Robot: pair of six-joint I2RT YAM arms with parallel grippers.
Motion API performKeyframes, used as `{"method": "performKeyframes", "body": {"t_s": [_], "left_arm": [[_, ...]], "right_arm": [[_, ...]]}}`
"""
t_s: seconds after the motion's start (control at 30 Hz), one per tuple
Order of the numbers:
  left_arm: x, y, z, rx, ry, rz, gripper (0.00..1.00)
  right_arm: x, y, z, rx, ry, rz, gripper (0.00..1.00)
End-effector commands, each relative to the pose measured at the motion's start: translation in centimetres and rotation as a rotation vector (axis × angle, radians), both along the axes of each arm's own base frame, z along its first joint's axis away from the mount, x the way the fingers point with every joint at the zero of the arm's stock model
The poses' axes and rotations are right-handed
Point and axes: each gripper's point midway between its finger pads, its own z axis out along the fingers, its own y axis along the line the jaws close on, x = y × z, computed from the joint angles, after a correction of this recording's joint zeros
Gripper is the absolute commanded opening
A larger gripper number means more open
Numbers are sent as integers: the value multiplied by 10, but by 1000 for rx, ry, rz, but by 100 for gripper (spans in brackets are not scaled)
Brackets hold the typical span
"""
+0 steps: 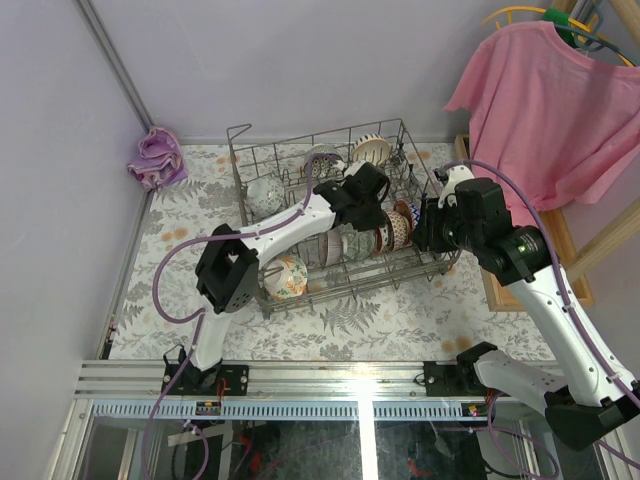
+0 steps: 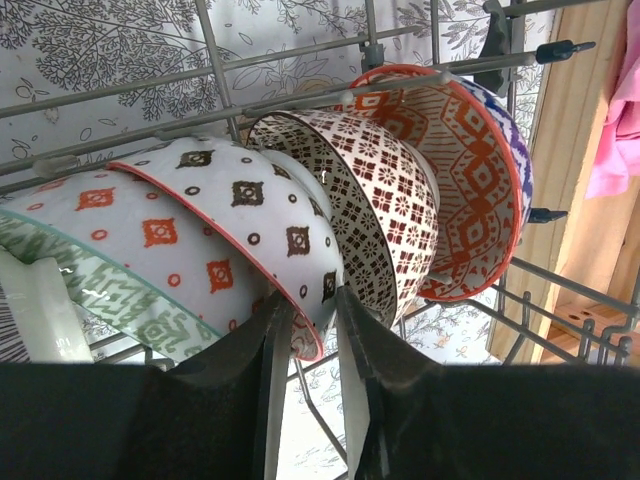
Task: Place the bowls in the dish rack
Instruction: Adjust the bowl in the dish rack.
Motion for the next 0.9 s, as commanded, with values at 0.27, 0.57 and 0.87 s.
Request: {"method": "performKeyframes", "body": {"t_s": [0.27, 0.57, 0.87], "left_arm": [[7, -8, 2, -25, -31, 18, 0], [-3, -10, 23, -86, -78, -42, 0], [-15, -16, 40, -155, -119, -139, 0]], "right_arm": [[5, -3, 9, 4, -54, -9, 43], [6, -2, 8, 2, -50, -9, 43], [7, -1, 8, 0, -45, -7, 43]]}}
